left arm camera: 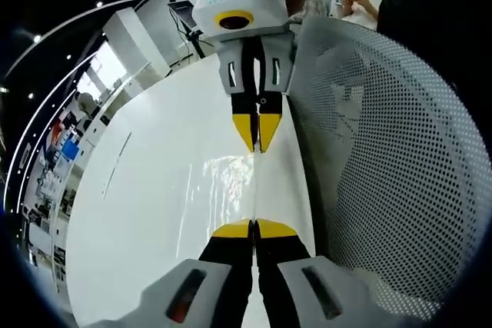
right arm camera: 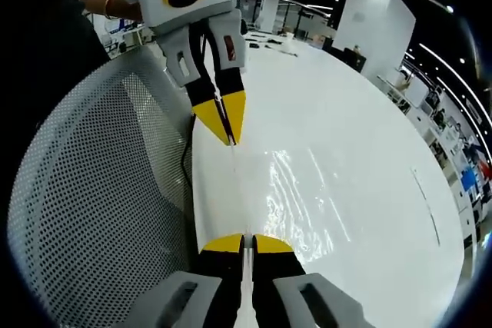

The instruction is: Open the resealable bag by pulling the two sides of the seal apart until the entire bag opening is separated and visibly accessible.

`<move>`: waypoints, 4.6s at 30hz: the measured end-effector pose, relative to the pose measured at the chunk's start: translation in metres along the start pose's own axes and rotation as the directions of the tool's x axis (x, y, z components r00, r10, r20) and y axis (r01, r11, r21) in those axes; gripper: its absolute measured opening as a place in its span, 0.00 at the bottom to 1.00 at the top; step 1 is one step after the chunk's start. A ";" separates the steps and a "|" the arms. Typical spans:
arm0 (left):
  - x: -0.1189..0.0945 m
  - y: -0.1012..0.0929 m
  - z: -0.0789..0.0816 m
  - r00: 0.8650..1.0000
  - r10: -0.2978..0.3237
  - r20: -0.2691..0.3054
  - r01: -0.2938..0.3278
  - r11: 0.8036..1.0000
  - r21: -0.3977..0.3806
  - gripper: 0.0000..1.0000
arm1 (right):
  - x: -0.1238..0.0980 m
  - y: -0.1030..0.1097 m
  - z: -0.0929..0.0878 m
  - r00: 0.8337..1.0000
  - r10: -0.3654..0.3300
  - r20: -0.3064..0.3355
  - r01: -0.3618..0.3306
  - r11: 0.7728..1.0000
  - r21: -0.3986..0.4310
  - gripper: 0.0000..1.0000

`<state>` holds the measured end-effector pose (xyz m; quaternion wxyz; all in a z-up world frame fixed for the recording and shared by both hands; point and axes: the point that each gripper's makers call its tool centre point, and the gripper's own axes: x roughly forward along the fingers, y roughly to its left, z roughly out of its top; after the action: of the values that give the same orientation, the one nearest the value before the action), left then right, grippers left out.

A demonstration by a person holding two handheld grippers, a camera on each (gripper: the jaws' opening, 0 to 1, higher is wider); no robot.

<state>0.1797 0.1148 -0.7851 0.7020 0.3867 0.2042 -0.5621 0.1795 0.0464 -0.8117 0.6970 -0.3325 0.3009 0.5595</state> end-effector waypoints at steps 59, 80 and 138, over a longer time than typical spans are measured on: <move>-0.001 -0.010 -0.016 0.999 -0.025 -0.045 0.023 0.999 -0.025 0.00 | -0.005 -0.001 -0.026 0.999 -0.015 -0.032 0.016 0.998 0.054 0.00; -0.004 -0.003 0.005 0.999 -0.027 -0.029 0.028 0.998 0.054 0.00 | -0.010 -0.007 0.029 0.994 -0.037 0.101 0.025 0.993 0.114 0.05; -0.006 0.001 0.024 0.998 0.053 -0.015 -0.051 0.994 0.100 0.10 | 0.009 -0.007 0.031 0.995 -0.036 0.088 0.025 0.992 0.126 0.00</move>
<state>0.1752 0.1001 -0.7650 0.6944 0.4313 0.1720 -0.5497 0.1900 0.0753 -0.7991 0.7377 -0.2672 0.2987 0.5433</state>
